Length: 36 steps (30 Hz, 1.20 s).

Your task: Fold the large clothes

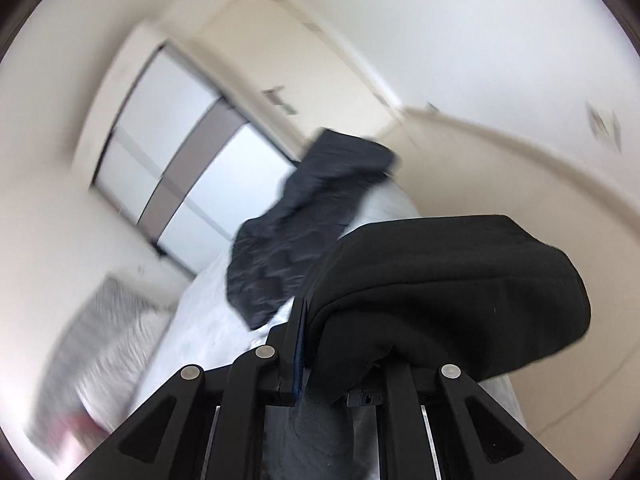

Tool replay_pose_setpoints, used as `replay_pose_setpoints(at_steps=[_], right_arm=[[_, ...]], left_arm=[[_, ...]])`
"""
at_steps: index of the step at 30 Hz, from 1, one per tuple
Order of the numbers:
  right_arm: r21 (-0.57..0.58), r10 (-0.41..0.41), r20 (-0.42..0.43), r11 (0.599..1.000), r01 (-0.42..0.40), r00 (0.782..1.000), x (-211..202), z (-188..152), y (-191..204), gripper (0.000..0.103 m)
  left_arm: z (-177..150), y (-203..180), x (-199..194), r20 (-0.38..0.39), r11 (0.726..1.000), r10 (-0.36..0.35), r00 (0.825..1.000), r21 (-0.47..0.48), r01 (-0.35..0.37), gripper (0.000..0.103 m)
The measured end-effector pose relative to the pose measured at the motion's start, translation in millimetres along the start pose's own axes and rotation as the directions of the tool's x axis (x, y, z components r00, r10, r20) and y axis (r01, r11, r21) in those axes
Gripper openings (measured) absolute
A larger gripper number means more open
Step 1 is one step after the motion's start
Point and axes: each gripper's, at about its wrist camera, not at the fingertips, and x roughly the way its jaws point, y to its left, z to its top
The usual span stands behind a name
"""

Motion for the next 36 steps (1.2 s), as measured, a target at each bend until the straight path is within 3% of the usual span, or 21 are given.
replay_pose_setpoints(at_steps=[2, 3, 5, 6, 8, 9, 11, 12, 14, 15, 16, 18, 20, 21, 23, 25, 26, 28, 30, 32, 36], right_arm=[[-0.247, 0.033, -0.017, 0.968, -0.036, 0.999, -9, -11, 65, 0.012], [-0.372, 0.049, -0.04, 0.926, -0.06, 0.998, -12, -24, 98, 0.012], [-0.57, 0.069, -0.105, 0.813, -0.117, 0.992, -14, -59, 150, 0.014], [-0.683, 0.071, -0.172, 0.71, -0.17, 0.983, -14, -90, 182, 0.015], [-0.774, 0.053, -0.306, 0.568, -0.281, 0.951, -9, -142, 214, 0.016], [-0.795, 0.011, -0.4, 0.493, -0.353, 0.916, -2, -174, 226, 0.016], [-0.823, -0.135, -0.517, 0.351, -0.447, 0.845, 20, -241, 237, 0.016], [-0.837, -0.209, -0.527, 0.295, -0.461, 0.824, 31, -269, 235, 0.021], [-0.869, -0.276, -0.492, 0.214, -0.447, 0.825, 37, -304, 230, 0.033], [-0.887, -0.264, -0.458, 0.193, -0.419, 0.849, 33, -309, 230, 0.034], [-0.889, -0.258, -0.452, 0.202, -0.41, 0.854, 37, -305, 229, 0.035], [-0.86, -0.265, -0.497, 0.279, -0.428, 0.826, 36, -294, 227, 0.043], [-0.805, -0.248, -0.568, 0.364, -0.468, 0.784, 31, -277, 223, 0.052], [-0.748, -0.212, -0.63, 0.422, -0.511, 0.747, 27, -264, 219, 0.063], [-0.653, -0.136, -0.707, 0.502, -0.567, 0.694, 14, -240, 207, 0.068], [-0.583, -0.072, -0.747, 0.547, -0.601, 0.66, 3, -222, 197, 0.069], [-0.553, -0.035, -0.755, 0.571, -0.607, 0.654, -2, -207, 189, 0.069], [-0.532, -0.001, -0.745, 0.605, -0.592, 0.667, -14, -187, 172, 0.071], [-0.522, 0.01, -0.707, 0.668, -0.531, 0.707, -3, -159, 157, 0.073], [-0.478, 0.006, -0.661, 0.768, -0.426, 0.751, 13, -131, 135, 0.074], [-0.3, -0.006, -0.631, 0.924, -0.237, 0.775, 66, -100, 91, 0.074]], left_arm=[[0, -1, 0, -0.004, 1.0, -0.004, 1.0, -0.001, 0.004, 0.096], [-1, -1, 1, -0.009, 1.0, -0.005, 1.0, -0.001, 0.005, 0.096], [-1, -2, 3, -0.018, 1.0, -0.005, 1.0, 0.0, 0.005, 0.096], [-2, -2, 4, -0.023, 1.0, -0.005, 1.0, 0.0, 0.005, 0.096], [-3, -3, 6, -0.036, 1.0, -0.004, 0.999, 0.002, 0.004, 0.096], [-3, -3, 7, -0.043, 1.0, -0.003, 0.999, 0.004, 0.004, 0.096], [-4, -4, 8, -0.054, 1.0, 0.002, 0.999, 0.015, -0.001, 0.096], [-4, -4, 8, -0.058, 1.0, 0.006, 0.998, 0.021, -0.005, 0.096], [-4, -3, 8, -0.061, 1.0, 0.013, 0.998, 0.028, -0.012, 0.096], [-4, -3, 8, -0.064, 1.0, 0.012, 0.998, 0.028, -0.01, 0.096], [-4, -2, 7, -0.067, 1.0, 0.007, 0.998, 0.026, -0.005, 0.096], [-4, -2, 7, -0.078, 1.0, -0.005, 0.997, 0.02, 0.007, 0.096], [-5, -4, 8, -0.095, 0.999, -0.027, 0.995, 0.015, 0.029, 0.096], [-6, -6, 8, -0.105, 0.999, -0.04, 0.994, 0.017, 0.042, 0.096], [-8, -14, 7, -0.119, 0.997, -0.066, 0.991, 0.036, 0.071, 0.096], [-11, -23, 5, -0.128, 0.993, -0.069, 0.989, 0.082, 0.08, 0.096], [-13, -29, 2, -0.128, 0.991, -0.061, 0.99, 0.113, 0.075, 0.096], [-16, -40, -2, -0.107, 0.984, -0.051, 0.993, 0.164, 0.068, 0.096], [-17, -51, -4, -0.086, 0.977, -0.06, 0.994, 0.2, 0.076, 0.096], [-17, -62, -4, -0.07, 0.972, -0.077, 0.995, 0.219, 0.091, 0.096], [-20, -78, 4, -0.06, 0.961, -0.116, 0.991, 0.245, 0.127, 0.096]])
